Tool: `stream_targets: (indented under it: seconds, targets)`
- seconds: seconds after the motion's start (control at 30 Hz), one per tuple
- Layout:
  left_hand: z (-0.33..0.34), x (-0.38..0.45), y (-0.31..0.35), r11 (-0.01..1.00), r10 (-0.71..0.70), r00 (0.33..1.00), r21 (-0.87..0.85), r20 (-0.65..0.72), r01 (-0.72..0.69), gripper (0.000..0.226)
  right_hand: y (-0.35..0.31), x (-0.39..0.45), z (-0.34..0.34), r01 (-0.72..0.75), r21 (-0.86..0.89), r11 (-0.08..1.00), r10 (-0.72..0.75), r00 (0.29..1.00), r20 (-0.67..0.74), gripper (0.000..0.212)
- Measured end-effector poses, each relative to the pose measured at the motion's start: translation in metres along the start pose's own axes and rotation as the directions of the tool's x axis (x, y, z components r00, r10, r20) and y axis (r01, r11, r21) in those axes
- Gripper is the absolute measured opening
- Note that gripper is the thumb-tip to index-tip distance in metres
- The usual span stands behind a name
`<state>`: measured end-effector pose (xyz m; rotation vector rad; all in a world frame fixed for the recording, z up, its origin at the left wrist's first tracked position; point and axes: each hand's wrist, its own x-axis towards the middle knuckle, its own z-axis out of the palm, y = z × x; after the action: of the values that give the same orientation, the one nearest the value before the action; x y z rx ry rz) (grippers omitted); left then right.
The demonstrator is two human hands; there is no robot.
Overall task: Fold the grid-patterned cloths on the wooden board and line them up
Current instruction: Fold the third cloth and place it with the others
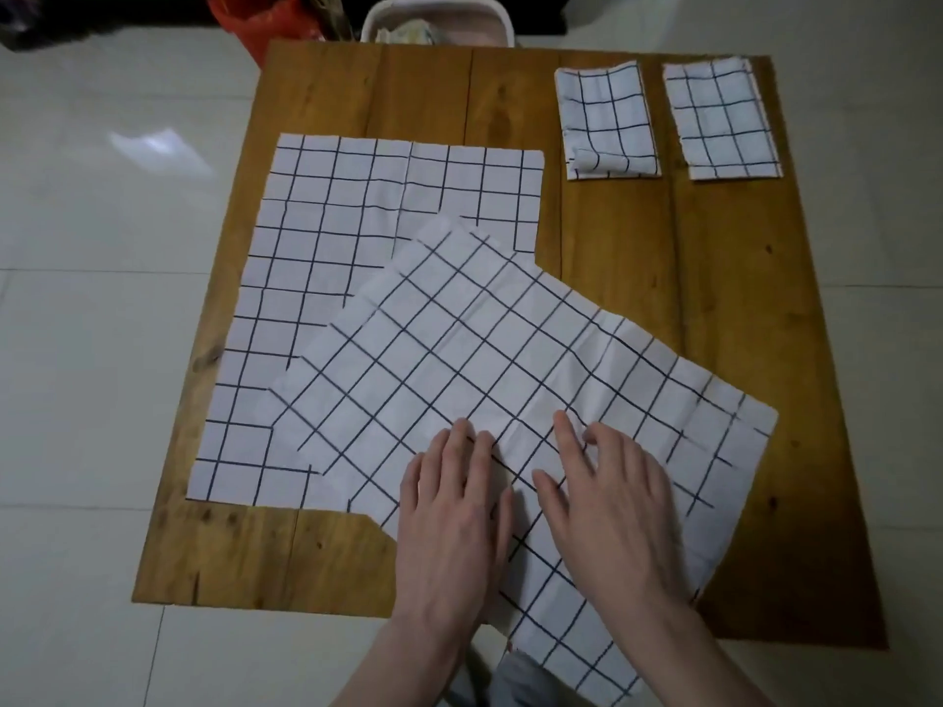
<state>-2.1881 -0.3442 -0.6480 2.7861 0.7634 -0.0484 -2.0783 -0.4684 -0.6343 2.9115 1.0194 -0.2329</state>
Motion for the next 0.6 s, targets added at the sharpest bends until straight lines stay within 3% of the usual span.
stream_targets:
  seconds: [0.2,0.37,0.47,0.6]
  targets:
    - [0.008,0.007,-0.002,0.995,0.092,0.995,0.039,0.044,-0.094,0.057,-0.001,-0.023,0.004,-0.062,0.014,0.998,0.063,0.998,-0.027,0.068]
    - [0.007,0.021,-0.014,0.977,0.2,0.977,0.066,0.069,-0.204,0.063,0.014,-0.018,0.007,-0.032,0.122,0.992,0.046,0.992,-0.118,0.053]
    - [0.004,0.028,-0.022,0.967,0.24,0.968,0.07,0.079,-0.246,0.061,0.034,0.0,0.011,0.056,0.186,0.981,-0.024,0.985,-0.173,0.047]
    - [-0.001,0.031,-0.029,0.956,0.276,0.959,0.085,0.069,-0.282,0.056,0.064,0.031,0.019,0.288,0.153,0.945,-0.255,0.946,-0.201,0.05]
